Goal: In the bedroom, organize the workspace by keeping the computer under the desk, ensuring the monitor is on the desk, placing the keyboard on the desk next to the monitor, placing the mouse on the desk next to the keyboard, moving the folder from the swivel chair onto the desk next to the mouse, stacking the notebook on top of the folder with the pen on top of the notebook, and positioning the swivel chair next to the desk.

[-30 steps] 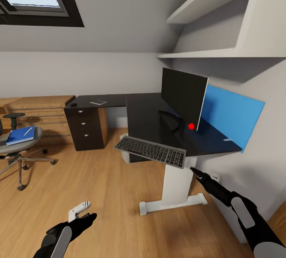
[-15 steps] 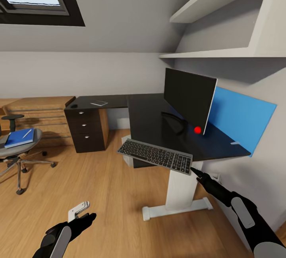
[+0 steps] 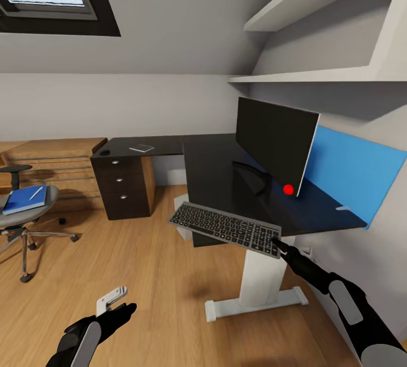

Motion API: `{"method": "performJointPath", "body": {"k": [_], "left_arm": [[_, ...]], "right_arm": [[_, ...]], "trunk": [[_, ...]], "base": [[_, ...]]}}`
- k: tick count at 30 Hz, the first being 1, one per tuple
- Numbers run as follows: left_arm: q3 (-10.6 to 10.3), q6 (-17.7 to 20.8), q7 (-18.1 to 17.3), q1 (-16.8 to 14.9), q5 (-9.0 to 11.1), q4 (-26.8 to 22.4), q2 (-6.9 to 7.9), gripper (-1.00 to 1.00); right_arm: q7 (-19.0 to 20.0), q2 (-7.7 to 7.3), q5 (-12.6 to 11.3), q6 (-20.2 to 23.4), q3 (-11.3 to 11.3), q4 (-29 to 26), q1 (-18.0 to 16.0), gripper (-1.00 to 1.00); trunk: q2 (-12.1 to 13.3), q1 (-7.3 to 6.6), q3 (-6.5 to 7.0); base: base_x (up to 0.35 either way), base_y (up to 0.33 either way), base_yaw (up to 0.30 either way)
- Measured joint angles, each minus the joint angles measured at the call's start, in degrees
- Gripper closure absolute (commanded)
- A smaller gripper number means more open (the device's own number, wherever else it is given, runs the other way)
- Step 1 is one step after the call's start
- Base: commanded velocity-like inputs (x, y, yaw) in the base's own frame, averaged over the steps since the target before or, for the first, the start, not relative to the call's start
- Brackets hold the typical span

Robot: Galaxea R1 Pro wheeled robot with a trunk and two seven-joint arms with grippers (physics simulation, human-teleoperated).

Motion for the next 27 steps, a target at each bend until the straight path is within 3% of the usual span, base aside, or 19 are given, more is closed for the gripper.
{"method": "performJointPath", "body": {"k": [27], "left_arm": [[0.01, 0.03, 0.08, 0.0, -0.07, 0.01, 0.0, -1.0]], "right_arm": [[-0.02, 0.0, 0.08, 0.09, 0.08, 0.0, 0.0, -1.0]], "trunk": [[0.0, 0.0, 0.0]], "base": [[0.001, 0.044, 0.0]]}}
